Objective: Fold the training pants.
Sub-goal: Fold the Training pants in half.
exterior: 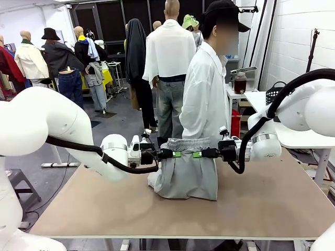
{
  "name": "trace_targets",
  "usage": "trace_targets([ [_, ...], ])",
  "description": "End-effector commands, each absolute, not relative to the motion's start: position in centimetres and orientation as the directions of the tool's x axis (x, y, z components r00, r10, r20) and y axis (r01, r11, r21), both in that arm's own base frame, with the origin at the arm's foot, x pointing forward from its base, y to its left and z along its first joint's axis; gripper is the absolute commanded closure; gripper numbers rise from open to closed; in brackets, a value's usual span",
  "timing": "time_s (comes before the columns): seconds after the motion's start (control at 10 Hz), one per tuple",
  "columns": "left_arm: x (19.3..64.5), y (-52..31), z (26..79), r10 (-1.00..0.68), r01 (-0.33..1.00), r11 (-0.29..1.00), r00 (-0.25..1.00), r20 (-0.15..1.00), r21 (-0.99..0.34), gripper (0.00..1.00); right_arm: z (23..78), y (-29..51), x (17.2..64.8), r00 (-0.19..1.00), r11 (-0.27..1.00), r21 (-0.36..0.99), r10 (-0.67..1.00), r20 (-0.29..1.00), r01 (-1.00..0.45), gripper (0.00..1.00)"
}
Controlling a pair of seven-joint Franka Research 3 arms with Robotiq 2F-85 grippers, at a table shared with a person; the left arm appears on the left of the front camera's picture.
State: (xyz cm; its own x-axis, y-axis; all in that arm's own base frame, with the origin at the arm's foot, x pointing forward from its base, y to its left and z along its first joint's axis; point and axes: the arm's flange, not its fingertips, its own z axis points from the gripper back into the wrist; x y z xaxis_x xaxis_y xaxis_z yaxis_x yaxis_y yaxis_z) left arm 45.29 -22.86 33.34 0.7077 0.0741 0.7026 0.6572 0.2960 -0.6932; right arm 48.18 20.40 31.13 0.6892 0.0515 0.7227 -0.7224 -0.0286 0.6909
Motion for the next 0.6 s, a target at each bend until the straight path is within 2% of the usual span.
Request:
trace_targets([
  [0.0, 44.57, -22.62, 33.57, 0.077, 0.666, 0.283, 0.701, 0.709, -0.690, 1.00, 31.26, 20.52, 47.63, 0.685, -0.045, 0.687, 0.051, 0.727, -0.725, 1.00],
  [0.5, 44.91, -23.15, 33.46, 0.070, 0.661, 0.285, 0.708, 0.703, -0.694, 1.00, 31.09, 20.81, 47.98, 0.689, -0.038, 0.691, 0.057, 0.722, -0.721, 1.00],
])
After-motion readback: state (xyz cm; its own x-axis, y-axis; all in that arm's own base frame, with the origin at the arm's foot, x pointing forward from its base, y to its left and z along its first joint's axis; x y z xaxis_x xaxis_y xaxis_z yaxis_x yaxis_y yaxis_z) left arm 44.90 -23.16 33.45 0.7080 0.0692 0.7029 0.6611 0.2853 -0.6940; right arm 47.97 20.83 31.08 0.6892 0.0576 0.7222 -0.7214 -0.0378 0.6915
